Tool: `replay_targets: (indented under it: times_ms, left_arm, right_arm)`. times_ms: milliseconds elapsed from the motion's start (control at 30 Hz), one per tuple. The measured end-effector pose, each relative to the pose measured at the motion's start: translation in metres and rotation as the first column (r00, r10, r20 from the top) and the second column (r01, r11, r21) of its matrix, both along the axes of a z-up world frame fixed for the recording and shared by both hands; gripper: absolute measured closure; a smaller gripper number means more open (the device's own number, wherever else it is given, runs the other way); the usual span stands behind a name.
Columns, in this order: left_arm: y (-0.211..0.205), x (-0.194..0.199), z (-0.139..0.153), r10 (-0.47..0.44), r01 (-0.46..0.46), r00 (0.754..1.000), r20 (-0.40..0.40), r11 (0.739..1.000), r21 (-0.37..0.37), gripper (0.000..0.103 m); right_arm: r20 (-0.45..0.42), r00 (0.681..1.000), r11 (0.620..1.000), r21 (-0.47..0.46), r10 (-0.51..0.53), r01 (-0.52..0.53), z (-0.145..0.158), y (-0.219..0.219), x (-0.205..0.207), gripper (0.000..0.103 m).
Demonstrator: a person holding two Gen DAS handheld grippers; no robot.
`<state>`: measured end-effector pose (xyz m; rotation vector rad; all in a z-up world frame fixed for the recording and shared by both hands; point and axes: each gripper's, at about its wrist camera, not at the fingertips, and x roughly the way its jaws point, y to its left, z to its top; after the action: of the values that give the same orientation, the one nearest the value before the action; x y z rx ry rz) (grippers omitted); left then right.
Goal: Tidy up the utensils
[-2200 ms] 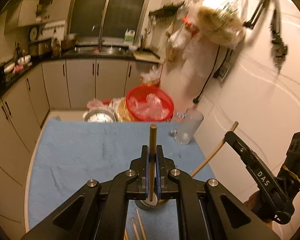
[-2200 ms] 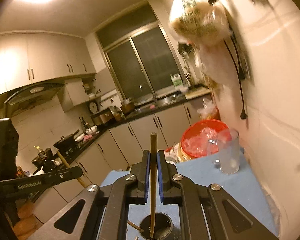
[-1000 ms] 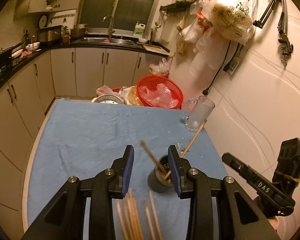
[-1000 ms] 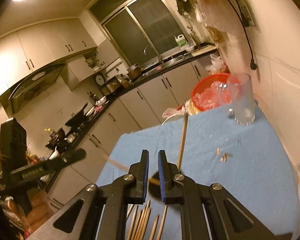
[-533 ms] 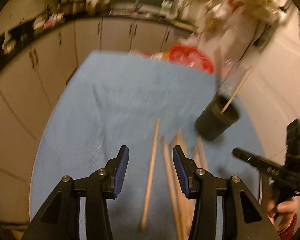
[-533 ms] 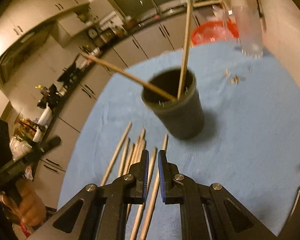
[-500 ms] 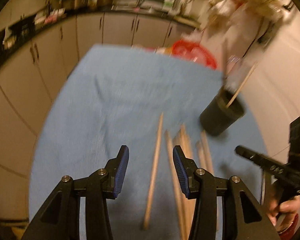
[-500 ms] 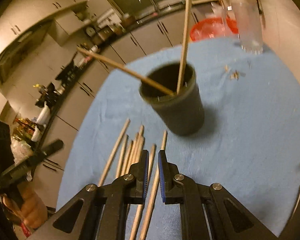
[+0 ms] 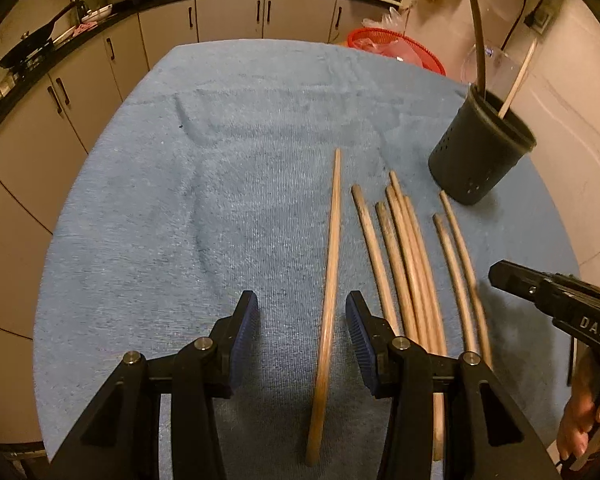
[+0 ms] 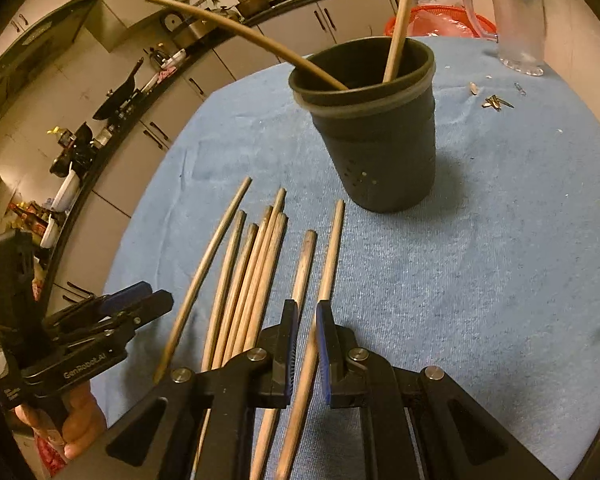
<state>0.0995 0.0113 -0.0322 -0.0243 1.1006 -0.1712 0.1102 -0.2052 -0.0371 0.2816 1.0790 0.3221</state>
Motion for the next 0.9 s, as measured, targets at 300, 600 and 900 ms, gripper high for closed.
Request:
replay_targets:
  times_ms: [300, 600, 900]
  left_arm:
    - [-0.013, 0.0, -0.015, -0.023, 0.024, 1.0, -0.011, 0.997, 0.071, 0.068]
    - [0.013, -0.038, -0.014, 0.037, -0.036, 0.998, -0.059, 0.999, 0.023, 0.091]
    - [0.015, -0.074, 0.011, -0.084, 0.083, 0.996, -0.021, 0.995, -0.055, 0.082]
  right_arm:
    - [-0.006, 0.999, 0.999, -0.037, -0.04, 0.039, -0.004, 0.002, 0.014, 0.092]
    - [-0.004, 1.0, 0.984, -0.179, 0.022, -0.023, -0.014, 0.028, 0.026, 0.092]
    - [-0.091, 0.992, 0.972, -0.211, 0.084, -0.102, -0.01, 0.0, -0.011, 0.093]
